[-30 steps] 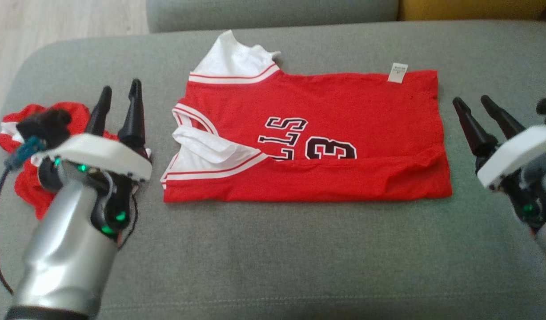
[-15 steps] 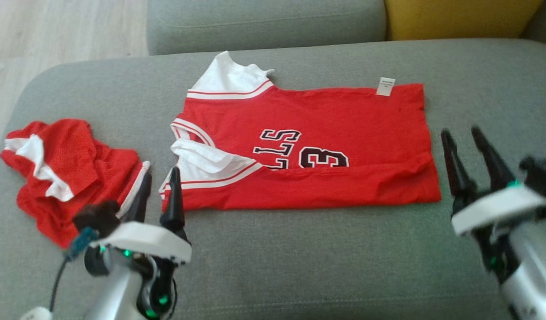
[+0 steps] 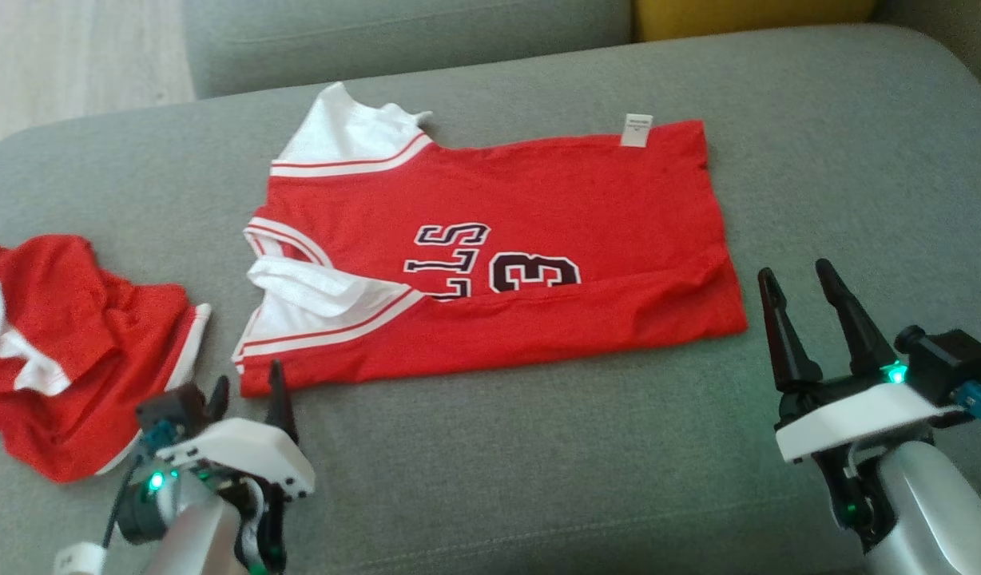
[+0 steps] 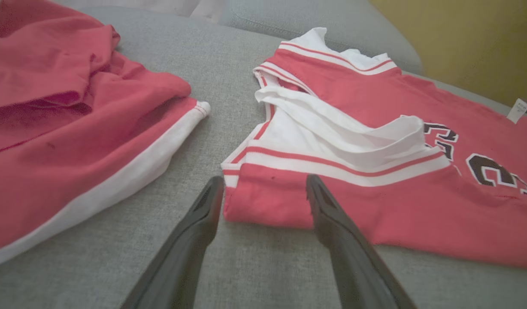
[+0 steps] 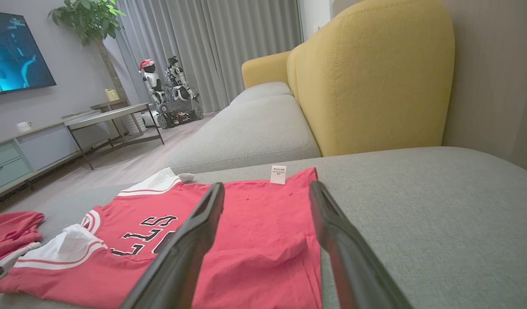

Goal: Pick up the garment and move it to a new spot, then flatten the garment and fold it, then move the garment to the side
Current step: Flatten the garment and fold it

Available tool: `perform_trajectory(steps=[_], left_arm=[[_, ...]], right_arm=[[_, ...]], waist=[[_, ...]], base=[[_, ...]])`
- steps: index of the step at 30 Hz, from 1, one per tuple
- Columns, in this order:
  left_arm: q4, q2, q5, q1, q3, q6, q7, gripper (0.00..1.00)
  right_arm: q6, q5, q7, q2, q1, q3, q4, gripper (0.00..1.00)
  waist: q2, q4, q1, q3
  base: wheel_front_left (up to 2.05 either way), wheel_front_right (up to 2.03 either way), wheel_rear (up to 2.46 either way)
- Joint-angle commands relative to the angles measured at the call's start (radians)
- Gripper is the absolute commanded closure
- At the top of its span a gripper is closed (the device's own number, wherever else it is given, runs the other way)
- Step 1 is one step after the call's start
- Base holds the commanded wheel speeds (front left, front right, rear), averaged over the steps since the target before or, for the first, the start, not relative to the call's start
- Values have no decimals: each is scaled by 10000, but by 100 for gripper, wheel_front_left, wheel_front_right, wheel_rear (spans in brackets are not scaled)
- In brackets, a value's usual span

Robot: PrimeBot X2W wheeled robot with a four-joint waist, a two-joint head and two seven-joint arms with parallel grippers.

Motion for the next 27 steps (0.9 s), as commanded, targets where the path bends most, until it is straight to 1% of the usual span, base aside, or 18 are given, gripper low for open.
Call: perform_trajectory(steps=[1, 5, 9, 12, 13, 14, 15, 16, 22, 25, 27], left_arm=[[-12, 265, 77, -637, 391, 66, -77, 0], [780, 383, 110, -1033, 562, 167, -77, 0], [1647, 508, 286, -1302, 498, 332, -55, 0], [2195, 465, 293, -1456, 361, 207, 139, 0], [2325, 456, 292, -1511, 312, 115, 160, 5], [2423, 432, 269, -1559, 279, -3, 155, 53], [2500, 403, 243, -1600, 251, -124, 145, 84], [2563, 375, 234, -1645, 213, -226, 132, 100], [2436, 232, 201, -1930, 137, -731, -14, 100], [1913, 176, 250, -2019, 217, -824, -63, 100], [1266, 153, 365, -1998, 326, -848, -71, 100]], right_arm=[[69, -114, 36, 3, -135, 112, -393, 0], [69, -191, 99, 64, -98, 58, -522, 0], [69, -232, 146, 106, -80, 85, -597, 0], [69, -238, 186, 137, -60, 56, -595, 0], [69, -232, 209, 144, -44, 41, -578, 0], [69, -217, 249, 153, -23, 35, -548, 0], [69, -201, 301, 164, -1, 36, -507, 0], [69, -184, 346, 168, 19, 27, -465, 0], [69, -143, 766, 321, 11, -278, 102, 0], [69, -118, 1028, 563, -135, -566, 605, 0], [69, -103, 1198, 760, -294, -800, 1026, 0]], waist=[[-1, -150, 0, 111], [-1, -355, 0, 240], [-1, -520, 0, 313], [-1, -579, 0, 322], [-1, -581, 0, 322], [-1, -572, 0, 317], [-1, -552, 0, 313], [-1, -512, 0, 322], [-1, -158, 0, 414], [-1, 66, 0, 488], [-1, 229, 0, 558]], base=[[0, 0, 0], [0, 0, 0], [0, 0, 0], [0, 0, 0], [0, 0, 0], [0, 0, 0], [0, 0, 0], [0, 0, 0], [0, 0, 0], [0, 0, 0], [0, 0, 0]])
